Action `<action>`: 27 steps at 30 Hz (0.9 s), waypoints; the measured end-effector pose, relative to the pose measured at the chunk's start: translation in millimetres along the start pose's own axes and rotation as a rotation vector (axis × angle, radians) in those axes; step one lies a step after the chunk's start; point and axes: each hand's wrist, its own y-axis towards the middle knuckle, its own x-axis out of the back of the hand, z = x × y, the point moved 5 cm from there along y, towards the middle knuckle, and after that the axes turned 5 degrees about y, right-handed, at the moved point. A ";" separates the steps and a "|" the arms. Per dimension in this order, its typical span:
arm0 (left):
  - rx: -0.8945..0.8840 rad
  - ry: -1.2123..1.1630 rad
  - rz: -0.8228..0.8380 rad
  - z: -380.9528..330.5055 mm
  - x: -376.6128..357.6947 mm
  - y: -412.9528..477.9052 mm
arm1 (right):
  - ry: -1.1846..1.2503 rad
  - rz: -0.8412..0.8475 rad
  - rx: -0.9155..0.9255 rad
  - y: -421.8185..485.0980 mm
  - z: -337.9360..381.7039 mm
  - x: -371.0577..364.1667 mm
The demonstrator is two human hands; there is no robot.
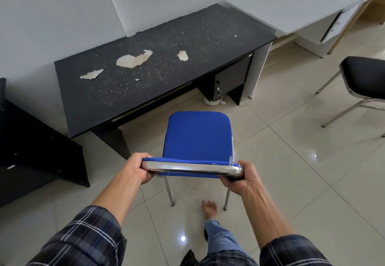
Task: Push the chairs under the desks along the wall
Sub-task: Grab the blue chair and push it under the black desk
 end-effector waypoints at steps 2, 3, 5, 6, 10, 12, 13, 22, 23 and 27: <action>0.002 -0.021 -0.003 -15.9 -11.9 9.1 | -0.015 0.015 -0.008 9.6 13.2 -24.6; -0.003 -0.028 -0.007 -24.3 -17.1 12.6 | -0.039 0.013 -0.006 13.0 18.7 -36.6; -0.007 -0.047 -0.027 -41.9 -25.8 19.7 | -0.072 0.008 -0.009 24.0 30.8 -60.2; -0.007 -0.062 -0.034 -49.0 -29.2 22.0 | -0.079 0.012 -0.014 28.6 36.1 -70.2; -0.014 -0.151 -0.088 -79.4 -41.1 35.0 | -0.152 0.002 -0.048 52.8 56.7 -124.5; -0.031 -0.177 -0.109 -90.8 -41.8 42.9 | -0.168 0.025 -0.068 60.7 60.2 -149.2; -0.039 -0.193 -0.115 -95.5 -41.2 46.2 | -0.173 0.034 -0.075 64.7 61.3 -159.2; -0.074 -0.384 -0.144 -132.6 -29.9 64.6 | -0.394 0.076 -0.082 93.0 60.4 -249.2; -0.074 -0.405 -0.147 -136.4 -29.1 66.9 | -0.430 0.063 -0.073 96.5 60.7 -258.9; -0.068 -0.459 -0.156 -152.8 -26.3 78.7 | -0.508 0.056 -0.071 108.4 60.8 -298.0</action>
